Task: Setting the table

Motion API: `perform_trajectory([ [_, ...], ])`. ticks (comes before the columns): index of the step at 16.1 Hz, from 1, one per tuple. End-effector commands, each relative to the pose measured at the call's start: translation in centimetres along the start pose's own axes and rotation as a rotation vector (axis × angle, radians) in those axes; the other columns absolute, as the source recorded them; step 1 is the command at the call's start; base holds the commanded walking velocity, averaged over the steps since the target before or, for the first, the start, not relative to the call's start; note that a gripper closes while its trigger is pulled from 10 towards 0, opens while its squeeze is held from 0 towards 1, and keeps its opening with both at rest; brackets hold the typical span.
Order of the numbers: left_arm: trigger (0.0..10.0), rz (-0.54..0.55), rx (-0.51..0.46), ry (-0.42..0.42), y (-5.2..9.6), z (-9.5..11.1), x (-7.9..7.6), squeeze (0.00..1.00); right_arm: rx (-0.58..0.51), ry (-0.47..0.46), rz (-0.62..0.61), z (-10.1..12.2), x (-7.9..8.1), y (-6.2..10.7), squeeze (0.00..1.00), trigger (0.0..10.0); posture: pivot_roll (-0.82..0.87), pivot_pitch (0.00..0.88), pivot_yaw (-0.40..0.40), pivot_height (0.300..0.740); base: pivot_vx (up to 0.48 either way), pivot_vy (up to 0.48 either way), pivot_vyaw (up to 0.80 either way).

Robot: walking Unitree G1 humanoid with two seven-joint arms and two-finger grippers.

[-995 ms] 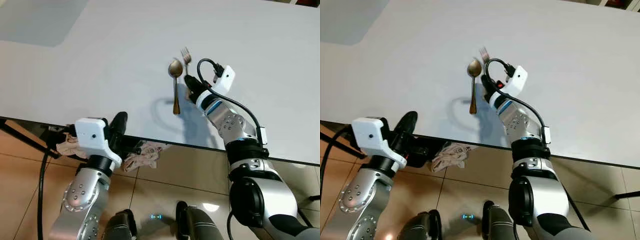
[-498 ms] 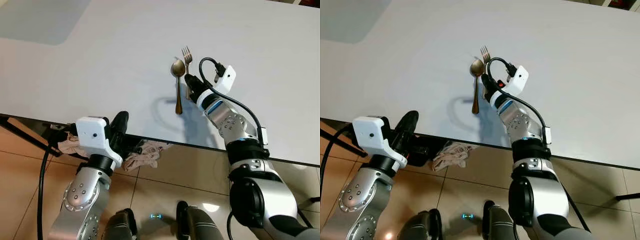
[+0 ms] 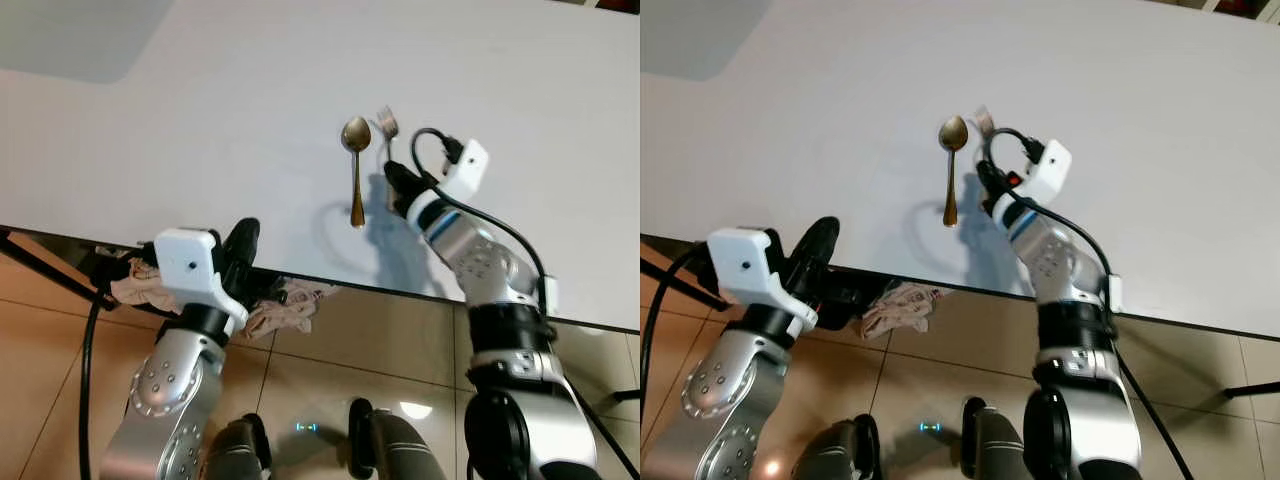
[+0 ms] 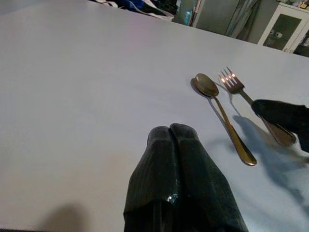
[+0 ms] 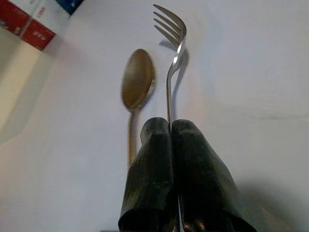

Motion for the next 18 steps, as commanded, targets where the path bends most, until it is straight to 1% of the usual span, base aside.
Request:
perform_trajectory([
  [1,10.0,0.004,0.011,-0.001,0.0,-0.3,-0.1,0.0,0.044,-0.016,-0.055,-1.1,-1.4,0.5,0.09,10.0,-0.09,0.29,-0.031,0.74,0.0,0.0,0.0],
  [4,10.0,0.004,0.008,0.003,-0.1,-0.3,-0.2,0.0,0.054,-0.014,-0.06,-1.5,-1.5,0.7,0.1,10.0,-0.09,0.282,-0.027,0.74,0.0,0.0,0.0],
  [6,10.0,0.004,0.005,0.002,-0.1,-0.3,-0.2,0.0,0.059,-0.014,-0.043,-1.7,-0.8,0.6,0.11,10.0,-0.08,0.281,-0.029,0.74,0.0,0.0,0.0],
  [7,10.0,0.005,0.002,0.002,-0.1,-0.2,-0.2,0.0,0.063,-0.021,-0.04,-1.9,-0.6,0.6,0.15,10.0,-0.08,0.281,-0.028,0.74,0.0,0.0,0.0],
  [8,10.0,0.006,0.001,0.002,-0.1,-0.1,-0.2,0.0,0.071,-0.023,-0.04,-2.2,-0.4,0.6,0.37,10.0,-0.08,0.282,-0.028,0.74,0.0,0.0,0.0],
  [9,10.0,0.006,0.001,0.003,0.0,-0.2,-0.3,0.0,0.08,-0.023,-0.04,-2.4,-0.4,0.6,0.67,10.0,-0.08,0.283,-0.029,0.74,0.0,0.0,0.0],
  [10,10.0,0.007,0.002,0.003,0.0,-0.2,-0.3,0.0,0.086,-0.024,-0.036,-2.6,-0.4,0.6,0.87,10.0,-0.08,0.283,-0.03,0.74,0.0,0.0,0.0],
  [11,10.0,0.009,0.003,0.006,0.1,-0.2,-0.2,0.0,0.089,-0.023,-0.036,-2.7,-0.4,0.6,0.89,10.0,-0.08,0.284,-0.03,0.74,0.0,0.0,0.0],
  [12,10.0,0.009,0.003,0.006,0.1,-0.2,-0.3,0.0,0.092,-0.021,-0.034,-2.7,-0.3,0.7,0.94,10.0,-0.08,0.284,-0.03,0.74,0.0,0.0,0.0],
  [14,10.0,0.008,0.001,0.008,0.1,-0.2,-0.4,0.0,0.085,-0.015,-0.034,-2.5,-0.2,0.7,0.96,10.0,-0.08,0.28,-0.032,0.74,0.0,0.0,0.0],
  [16,10.0,0.009,-0.002,0.009,-0.1,-0.2,-0.3,0.0,0.054,0.012,-0.035,-1.7,-0.2,0.7,0.95,10.0,-0.08,0.28,-0.031,0.74,0.0,0.0,0.0],
  [17,10.0,0.011,-0.004,0.011,-0.1,-0.1,-0.3,0.0,0.017,0.039,-0.023,-0.9,0.2,0.7,0.95,10.0,-0.09,0.274,-0.031,0.74,0.0,0.0,0.0],
  [18,10.0,0.013,-0.007,0.013,-0.2,-0.1,-0.2,0.0,-0.055,0.13,0.012,0.7,1.2,0.9,0.93,10.0,-0.09,0.269,-0.032,0.74,0.0,0.0,0.0],
])
Point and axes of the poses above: a point about 5 cm out from each wrist's last joint towards the gripper, its own y axis pointing back from the gripper into the wrist, its own z axis along the axis of the wrist's last joint, x = y × z, the point moved 4 cm from there along -y, pointing out of the wrist towards the gripper, and after that the axes turned 6 degrees about -y, right-handed, at the moved point
